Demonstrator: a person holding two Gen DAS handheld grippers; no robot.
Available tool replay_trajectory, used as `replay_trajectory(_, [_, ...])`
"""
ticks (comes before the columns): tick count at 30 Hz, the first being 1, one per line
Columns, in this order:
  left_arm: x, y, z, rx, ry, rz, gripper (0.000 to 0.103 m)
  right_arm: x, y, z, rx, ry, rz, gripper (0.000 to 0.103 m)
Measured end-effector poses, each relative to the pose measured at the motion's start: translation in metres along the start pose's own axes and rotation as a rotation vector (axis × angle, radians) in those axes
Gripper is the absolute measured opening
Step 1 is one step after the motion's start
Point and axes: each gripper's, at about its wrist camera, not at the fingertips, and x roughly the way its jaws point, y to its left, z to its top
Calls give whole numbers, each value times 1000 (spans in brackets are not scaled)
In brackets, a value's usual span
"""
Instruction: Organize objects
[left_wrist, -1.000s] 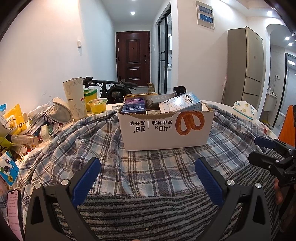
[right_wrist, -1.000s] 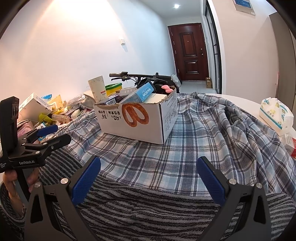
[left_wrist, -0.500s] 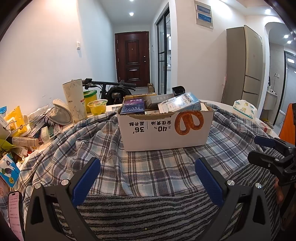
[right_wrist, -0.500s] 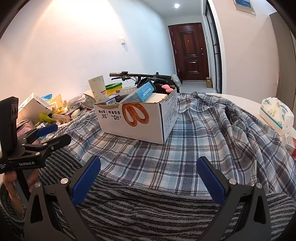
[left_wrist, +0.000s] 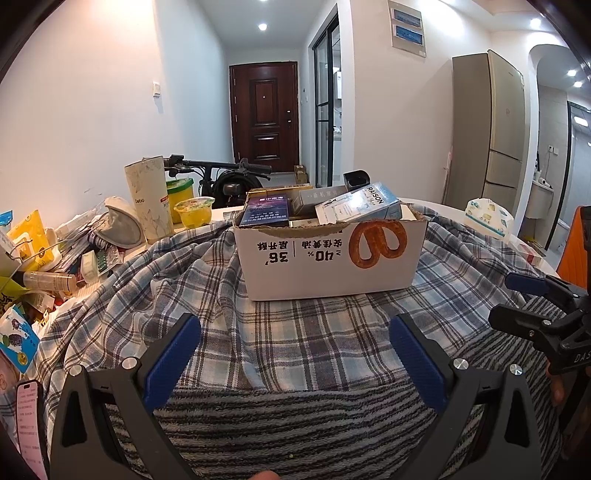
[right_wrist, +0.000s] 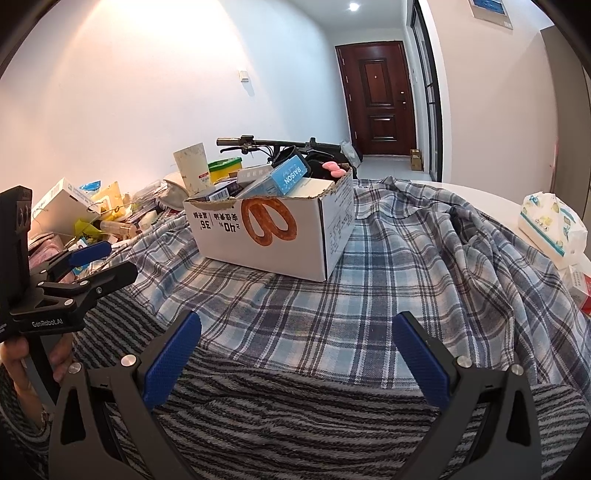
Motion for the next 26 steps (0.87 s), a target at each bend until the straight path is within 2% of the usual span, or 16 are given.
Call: replay_trajectory(26, [-7,2,0,0,-31,-2,103,0,6,0,-36,-5,-35,103])
